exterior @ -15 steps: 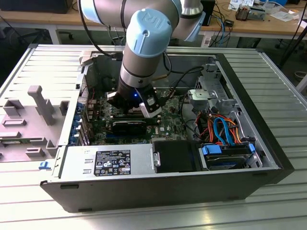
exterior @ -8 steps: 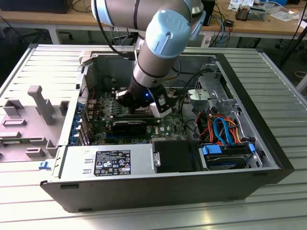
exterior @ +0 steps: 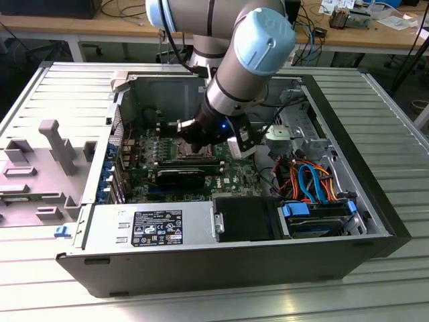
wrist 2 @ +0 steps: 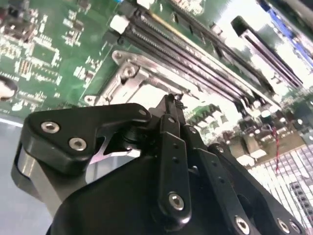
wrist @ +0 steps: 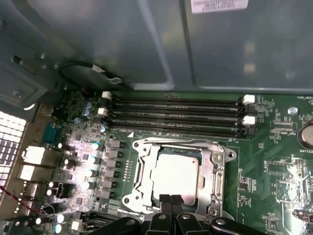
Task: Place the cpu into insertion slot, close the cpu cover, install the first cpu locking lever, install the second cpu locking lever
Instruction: 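Install the second cpu locking lever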
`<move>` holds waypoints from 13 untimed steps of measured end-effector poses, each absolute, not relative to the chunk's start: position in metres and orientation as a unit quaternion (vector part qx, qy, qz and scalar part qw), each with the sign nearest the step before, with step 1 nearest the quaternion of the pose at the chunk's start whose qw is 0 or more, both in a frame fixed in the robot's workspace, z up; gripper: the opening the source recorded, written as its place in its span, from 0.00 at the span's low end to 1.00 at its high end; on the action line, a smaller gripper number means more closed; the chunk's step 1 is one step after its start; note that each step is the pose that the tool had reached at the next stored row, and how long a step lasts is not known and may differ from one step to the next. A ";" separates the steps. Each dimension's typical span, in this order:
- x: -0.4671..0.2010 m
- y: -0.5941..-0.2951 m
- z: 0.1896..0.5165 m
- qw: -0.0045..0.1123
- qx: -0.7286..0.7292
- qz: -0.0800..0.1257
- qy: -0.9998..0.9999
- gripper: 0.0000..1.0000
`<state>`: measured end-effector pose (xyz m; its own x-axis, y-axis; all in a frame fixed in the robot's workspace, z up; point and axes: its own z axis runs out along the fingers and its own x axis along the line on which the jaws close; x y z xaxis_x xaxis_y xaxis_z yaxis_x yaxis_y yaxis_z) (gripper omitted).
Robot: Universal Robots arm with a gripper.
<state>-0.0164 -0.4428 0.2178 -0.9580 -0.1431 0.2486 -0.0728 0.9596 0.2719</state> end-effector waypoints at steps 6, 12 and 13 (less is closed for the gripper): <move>-0.016 -0.442 0.223 0.137 0.044 -0.070 -0.987 0.11; -0.016 -0.442 0.236 0.139 0.036 -0.024 -0.989 0.11; -0.016 -0.442 0.243 0.139 0.036 -0.021 -0.989 0.11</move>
